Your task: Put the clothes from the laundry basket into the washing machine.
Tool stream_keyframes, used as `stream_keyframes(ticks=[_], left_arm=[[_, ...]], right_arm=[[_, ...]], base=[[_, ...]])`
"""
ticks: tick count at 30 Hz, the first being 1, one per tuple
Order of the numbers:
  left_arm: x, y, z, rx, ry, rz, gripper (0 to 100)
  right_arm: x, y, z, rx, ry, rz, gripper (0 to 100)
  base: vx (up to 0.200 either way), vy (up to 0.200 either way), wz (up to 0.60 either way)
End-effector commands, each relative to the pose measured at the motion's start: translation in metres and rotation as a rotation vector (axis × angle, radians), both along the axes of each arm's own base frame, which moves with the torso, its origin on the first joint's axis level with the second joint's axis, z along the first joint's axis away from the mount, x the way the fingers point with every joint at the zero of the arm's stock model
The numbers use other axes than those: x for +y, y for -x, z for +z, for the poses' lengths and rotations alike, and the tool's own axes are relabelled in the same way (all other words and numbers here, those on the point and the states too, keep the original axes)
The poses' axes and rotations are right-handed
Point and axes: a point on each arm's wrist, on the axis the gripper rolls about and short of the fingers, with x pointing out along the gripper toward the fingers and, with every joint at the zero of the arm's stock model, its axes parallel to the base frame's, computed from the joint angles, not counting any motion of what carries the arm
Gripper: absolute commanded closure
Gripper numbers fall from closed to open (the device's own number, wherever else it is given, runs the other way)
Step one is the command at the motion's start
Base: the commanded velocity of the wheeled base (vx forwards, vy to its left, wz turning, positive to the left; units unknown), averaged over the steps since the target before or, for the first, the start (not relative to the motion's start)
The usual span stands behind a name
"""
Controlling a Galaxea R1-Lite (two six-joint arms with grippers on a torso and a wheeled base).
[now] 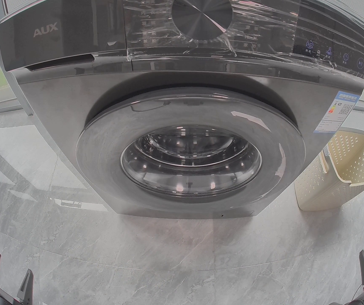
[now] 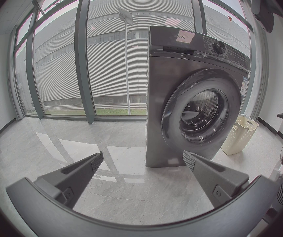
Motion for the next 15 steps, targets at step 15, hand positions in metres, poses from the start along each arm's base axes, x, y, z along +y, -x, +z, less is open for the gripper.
stream_keyframes(ticks=[15], left_arm=[[0.0000, -0.0005, -0.0053, 0.009, 0.005, -0.001, 0]], right_arm=[[-0.0015, -0.0016, -0.0210, 0.110, 0.001, -0.075, 0]], base=[[0.000, 0.000, 0.00]])
